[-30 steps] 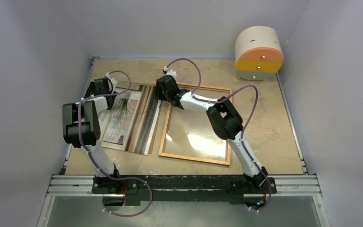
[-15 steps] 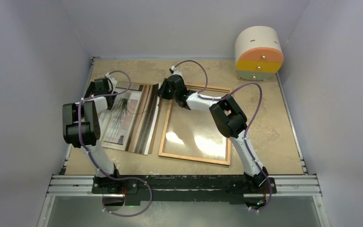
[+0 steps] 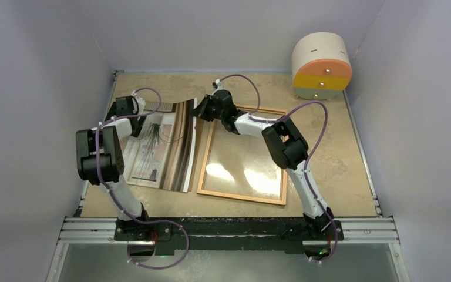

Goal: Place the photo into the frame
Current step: Pick up the photo at the center of the board, then turn over the photo from the photo frame.

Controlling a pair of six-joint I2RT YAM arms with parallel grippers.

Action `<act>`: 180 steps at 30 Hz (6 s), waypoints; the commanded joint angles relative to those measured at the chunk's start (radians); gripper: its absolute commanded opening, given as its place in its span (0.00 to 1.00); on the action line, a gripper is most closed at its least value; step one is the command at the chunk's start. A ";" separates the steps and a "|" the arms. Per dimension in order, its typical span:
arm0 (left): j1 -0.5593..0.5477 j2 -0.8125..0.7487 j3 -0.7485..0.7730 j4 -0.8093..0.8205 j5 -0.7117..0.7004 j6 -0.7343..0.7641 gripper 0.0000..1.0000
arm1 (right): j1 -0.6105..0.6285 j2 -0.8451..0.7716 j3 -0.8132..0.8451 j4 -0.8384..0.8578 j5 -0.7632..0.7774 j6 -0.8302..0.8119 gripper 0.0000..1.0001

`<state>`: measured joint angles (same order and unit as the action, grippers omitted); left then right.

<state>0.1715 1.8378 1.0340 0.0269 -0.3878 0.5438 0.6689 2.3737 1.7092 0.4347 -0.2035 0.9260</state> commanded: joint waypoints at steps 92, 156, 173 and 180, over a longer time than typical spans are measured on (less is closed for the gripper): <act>-0.009 -0.384 0.194 -0.626 0.390 -0.033 1.00 | -0.011 -0.575 -0.105 -1.075 0.894 0.676 0.00; -0.009 -0.402 0.129 -0.573 0.349 0.013 1.00 | -0.036 -0.150 0.355 -1.060 0.777 0.000 0.00; -0.009 -0.396 0.147 -0.586 0.352 0.010 1.00 | 0.021 -0.108 0.438 -1.031 0.681 -0.281 0.00; -0.009 -0.404 0.146 -0.593 0.353 0.009 1.00 | 0.055 -0.091 0.473 -1.071 0.699 -0.324 0.00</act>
<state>0.1677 1.4620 1.1526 -0.5663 -0.0341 0.5434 0.7078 2.3199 2.1338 -0.6136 0.4713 0.6483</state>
